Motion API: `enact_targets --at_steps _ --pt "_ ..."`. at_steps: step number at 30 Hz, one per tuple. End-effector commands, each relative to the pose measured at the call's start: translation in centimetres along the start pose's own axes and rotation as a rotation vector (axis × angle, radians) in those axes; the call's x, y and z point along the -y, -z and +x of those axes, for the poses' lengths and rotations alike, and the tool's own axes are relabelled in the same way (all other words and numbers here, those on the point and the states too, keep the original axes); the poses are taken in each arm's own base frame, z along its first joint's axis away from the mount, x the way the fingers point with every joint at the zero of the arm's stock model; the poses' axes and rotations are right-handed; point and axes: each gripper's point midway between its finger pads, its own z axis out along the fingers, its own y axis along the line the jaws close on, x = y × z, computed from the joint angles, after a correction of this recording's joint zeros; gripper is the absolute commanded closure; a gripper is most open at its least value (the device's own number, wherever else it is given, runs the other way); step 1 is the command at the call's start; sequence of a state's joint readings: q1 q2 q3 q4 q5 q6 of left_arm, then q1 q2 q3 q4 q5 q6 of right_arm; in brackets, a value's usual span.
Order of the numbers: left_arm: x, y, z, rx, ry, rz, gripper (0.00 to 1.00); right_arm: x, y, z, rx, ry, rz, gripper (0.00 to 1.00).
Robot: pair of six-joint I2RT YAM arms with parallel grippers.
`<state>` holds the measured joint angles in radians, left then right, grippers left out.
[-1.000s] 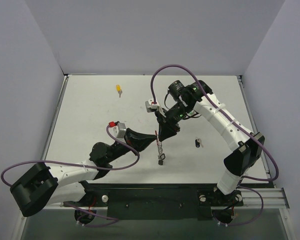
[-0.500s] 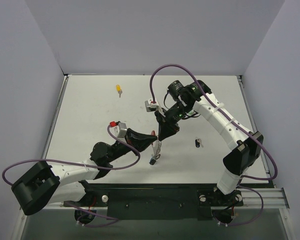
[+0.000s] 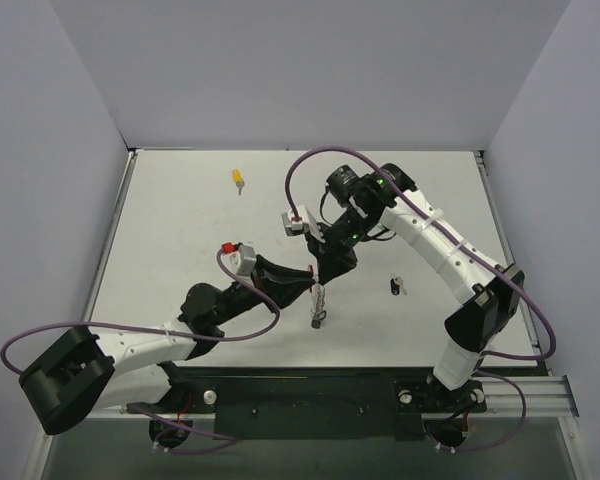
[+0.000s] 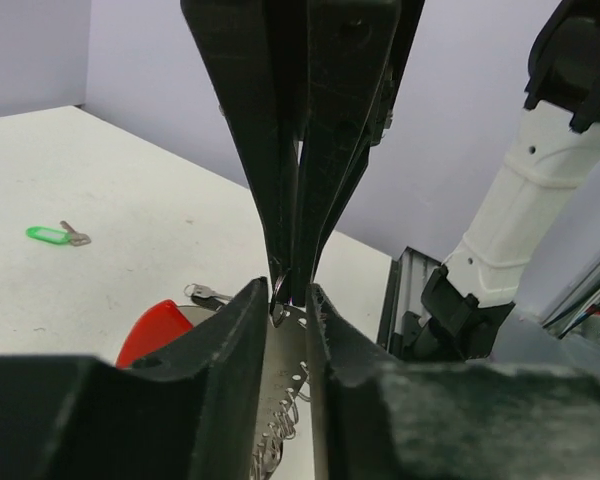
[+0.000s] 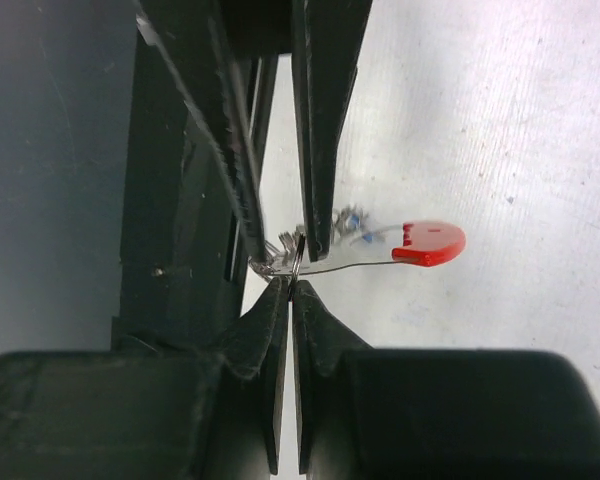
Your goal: Put the keys on the keyring
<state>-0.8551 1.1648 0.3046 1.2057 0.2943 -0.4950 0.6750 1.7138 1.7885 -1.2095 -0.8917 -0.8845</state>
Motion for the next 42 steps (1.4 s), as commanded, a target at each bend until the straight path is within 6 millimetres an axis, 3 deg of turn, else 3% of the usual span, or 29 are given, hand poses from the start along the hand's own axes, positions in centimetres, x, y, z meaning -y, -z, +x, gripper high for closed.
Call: enact_targets --at_steps 1,3,5,12,16,27,35,42 --pt "1.2 -0.3 -2.2 0.023 -0.046 0.034 0.62 -0.3 0.7 1.2 -0.120 0.015 0.046 1.00" --pt "1.3 0.0 -2.1 0.000 -0.067 0.031 0.52 -0.2 0.8 1.5 -0.146 0.020 0.057 1.00" --pt "1.1 0.4 -1.8 -0.028 -0.089 0.017 0.49 -0.1 0.9 1.8 -0.175 0.020 0.064 1.00" --pt "0.3 1.5 0.4 -0.196 -0.286 -0.017 0.48 0.5 1.6 3.4 -0.368 0.025 0.113 1.00" --pt "0.1 0.9 0.4 -0.213 -0.407 -0.032 0.48 0.5 1.5 3.6 -0.430 0.048 0.103 1.00" --pt "-2.1 -0.9 -0.2 -0.134 -0.490 -0.101 0.59 0.2 1.4 4.0 -0.460 0.068 0.076 1.00" --pt "-2.1 -1.5 -1.1 -0.084 -0.507 -0.110 0.60 -0.1 1.1 3.9 -0.455 0.071 0.053 1.00" --pt "-2.0 -2.0 -0.7 -0.088 -0.497 -0.089 0.65 -0.3 1.0 3.7 -0.448 0.073 0.039 1.00"
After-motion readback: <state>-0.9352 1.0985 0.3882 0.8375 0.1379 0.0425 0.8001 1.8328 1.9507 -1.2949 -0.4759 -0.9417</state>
